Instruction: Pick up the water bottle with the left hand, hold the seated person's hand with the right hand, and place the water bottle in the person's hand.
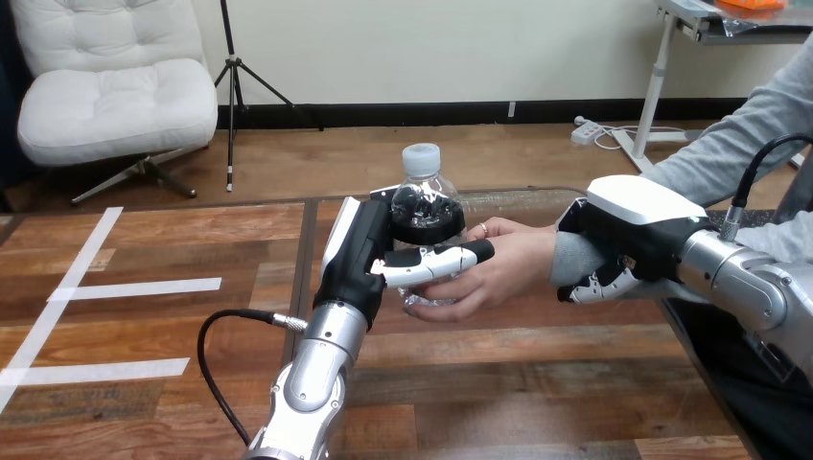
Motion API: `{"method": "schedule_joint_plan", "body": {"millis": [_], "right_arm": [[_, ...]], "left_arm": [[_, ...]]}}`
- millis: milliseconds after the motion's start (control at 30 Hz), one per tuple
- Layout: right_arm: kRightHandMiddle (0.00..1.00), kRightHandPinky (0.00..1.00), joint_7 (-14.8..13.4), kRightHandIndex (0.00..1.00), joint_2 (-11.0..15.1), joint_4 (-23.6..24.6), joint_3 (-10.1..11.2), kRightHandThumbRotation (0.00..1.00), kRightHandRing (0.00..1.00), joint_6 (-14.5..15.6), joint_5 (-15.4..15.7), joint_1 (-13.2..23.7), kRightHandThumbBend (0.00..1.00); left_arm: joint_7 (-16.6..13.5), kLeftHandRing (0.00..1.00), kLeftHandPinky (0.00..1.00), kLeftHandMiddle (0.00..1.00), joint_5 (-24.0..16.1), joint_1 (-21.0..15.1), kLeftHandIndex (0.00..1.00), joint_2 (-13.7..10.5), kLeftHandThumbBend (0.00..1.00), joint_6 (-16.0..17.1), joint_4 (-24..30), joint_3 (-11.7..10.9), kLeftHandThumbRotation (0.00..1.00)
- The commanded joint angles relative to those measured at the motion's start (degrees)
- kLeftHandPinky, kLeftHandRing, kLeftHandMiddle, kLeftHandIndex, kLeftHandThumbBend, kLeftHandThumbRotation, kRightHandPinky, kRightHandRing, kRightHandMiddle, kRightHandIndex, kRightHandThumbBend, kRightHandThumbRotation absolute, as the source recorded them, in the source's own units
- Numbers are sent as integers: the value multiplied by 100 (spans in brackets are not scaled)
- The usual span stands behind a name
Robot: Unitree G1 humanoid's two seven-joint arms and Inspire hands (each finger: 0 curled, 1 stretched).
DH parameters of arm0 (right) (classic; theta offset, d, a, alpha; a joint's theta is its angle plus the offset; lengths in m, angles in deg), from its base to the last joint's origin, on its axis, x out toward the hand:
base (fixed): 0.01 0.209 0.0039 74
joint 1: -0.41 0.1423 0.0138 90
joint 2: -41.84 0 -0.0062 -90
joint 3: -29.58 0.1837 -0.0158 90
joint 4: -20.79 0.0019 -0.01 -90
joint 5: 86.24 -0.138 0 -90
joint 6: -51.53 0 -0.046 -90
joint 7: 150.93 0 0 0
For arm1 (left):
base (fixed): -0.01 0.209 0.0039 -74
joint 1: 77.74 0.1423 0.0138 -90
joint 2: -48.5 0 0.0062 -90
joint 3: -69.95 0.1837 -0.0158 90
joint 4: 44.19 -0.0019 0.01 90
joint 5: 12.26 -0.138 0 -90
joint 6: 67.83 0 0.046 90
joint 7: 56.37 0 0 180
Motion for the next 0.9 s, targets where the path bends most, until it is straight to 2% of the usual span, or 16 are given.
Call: {"method": "schedule_joint_plan", "body": {"millis": [0, 267, 367, 500, 533, 667, 867], "right_arm": [[34, 24, -150, 34, -142, 304, 246, 0, 28, -132, -207, 288, 47], [34, 24, -122, 33, -133, 295, 237, 0, 28, -96, -196, 285, 47], [34, 24, -117, 34, -124, 325, 246, 0, 28, -93, -205, 272, 47], [34, 24, -165, 34, -119, 307, 232, 0, 28, -109, -178, 272, 47], [34, 24, -166, 34, -118, 309, 232, 0, 28, -110, -177, 271, 47], [34, 24, -58, 34, -119, 325, 263, 0, 28, -72, -237, 267, 47], [34, 24, -112, 34, -118, 274, 273, 0, 28, -141, -248, 260, 47]], "left_arm": [[71, 40, 35, 42, 103, -539, 41, 82, 69, 8, 247, 11, 0], [197, 41, 36, 43, 167, -535, 43, 68, 69, 51, 217, -6, 0], [228, 43, 37, 46, 138, -546, 45, 33, 70, -26, 195, 17, 0], [633, 48, 41, 52, 436, -595, 50, 54, 73, -239, 111, -106, 2], [689, 53, 45, 56, 481, -603, 56, 51, 76, -284, 100, -122, 8], [719, 59, 51, 63, 470, -645, 64, -4, 80, -286, 3, -111, 18], [782, 70, 62, 74, 544, -663, 76, -25, 88, -337, -57, -150, 37]]}}
